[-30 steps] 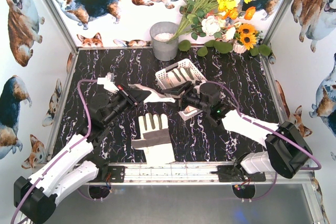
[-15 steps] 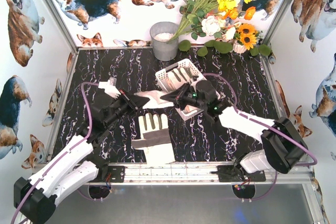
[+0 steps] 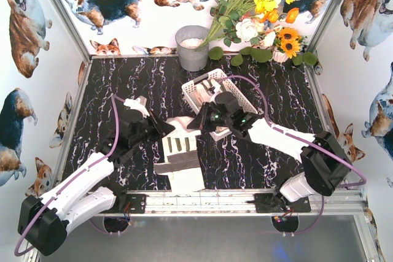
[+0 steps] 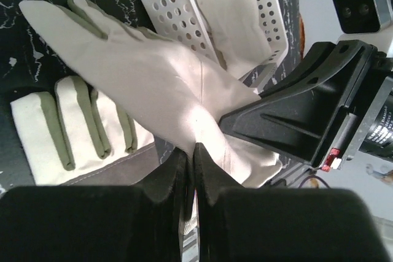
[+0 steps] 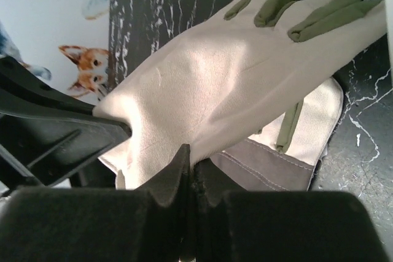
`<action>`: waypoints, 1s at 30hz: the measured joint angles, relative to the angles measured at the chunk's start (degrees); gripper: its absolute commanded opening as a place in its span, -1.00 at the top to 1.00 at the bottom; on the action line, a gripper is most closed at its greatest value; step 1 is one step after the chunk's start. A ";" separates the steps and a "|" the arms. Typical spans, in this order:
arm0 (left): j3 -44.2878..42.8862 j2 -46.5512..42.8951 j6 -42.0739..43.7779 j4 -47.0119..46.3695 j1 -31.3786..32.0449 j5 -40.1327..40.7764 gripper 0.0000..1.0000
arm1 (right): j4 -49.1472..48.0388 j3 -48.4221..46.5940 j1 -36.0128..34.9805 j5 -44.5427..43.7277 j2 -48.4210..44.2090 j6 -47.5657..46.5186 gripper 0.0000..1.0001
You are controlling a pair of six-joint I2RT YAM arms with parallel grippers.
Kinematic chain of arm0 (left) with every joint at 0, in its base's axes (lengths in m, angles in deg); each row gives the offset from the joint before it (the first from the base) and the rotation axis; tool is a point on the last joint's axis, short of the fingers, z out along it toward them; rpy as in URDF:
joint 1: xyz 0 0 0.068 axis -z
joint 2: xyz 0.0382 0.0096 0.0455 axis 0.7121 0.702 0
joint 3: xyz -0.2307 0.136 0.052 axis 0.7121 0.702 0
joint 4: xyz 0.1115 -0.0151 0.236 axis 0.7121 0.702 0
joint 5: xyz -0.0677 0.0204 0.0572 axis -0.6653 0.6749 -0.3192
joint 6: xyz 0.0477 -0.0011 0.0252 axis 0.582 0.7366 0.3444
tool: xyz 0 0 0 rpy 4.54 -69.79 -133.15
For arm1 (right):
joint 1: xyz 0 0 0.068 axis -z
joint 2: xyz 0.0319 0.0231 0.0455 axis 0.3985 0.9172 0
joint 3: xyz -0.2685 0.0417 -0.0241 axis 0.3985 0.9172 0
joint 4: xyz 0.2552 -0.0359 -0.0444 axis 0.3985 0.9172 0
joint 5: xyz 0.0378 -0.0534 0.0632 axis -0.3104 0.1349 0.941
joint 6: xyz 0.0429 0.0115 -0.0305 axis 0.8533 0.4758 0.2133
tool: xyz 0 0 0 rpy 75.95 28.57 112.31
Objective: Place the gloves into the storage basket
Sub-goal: Pair the glove with the glove.
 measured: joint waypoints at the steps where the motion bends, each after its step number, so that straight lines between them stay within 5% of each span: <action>1: 0.00 -0.20 0.55 0.50 0.02 0.11 1.00 | 0.39 0.00 -0.59 -0.24 0.31 -0.94 1.00; 13: -2.32 -1.14 6.88 6.82 0.11 2.60 1.00 | 0.59 -2.71 -2.82 -0.37 4.07 -5.40 1.00; 30: 3.23 -4.02 1.68 12.33 0.11 -5.31 1.00 | 7.82 -1.01 -7.74 -1.90 4.07 -6.82 1.00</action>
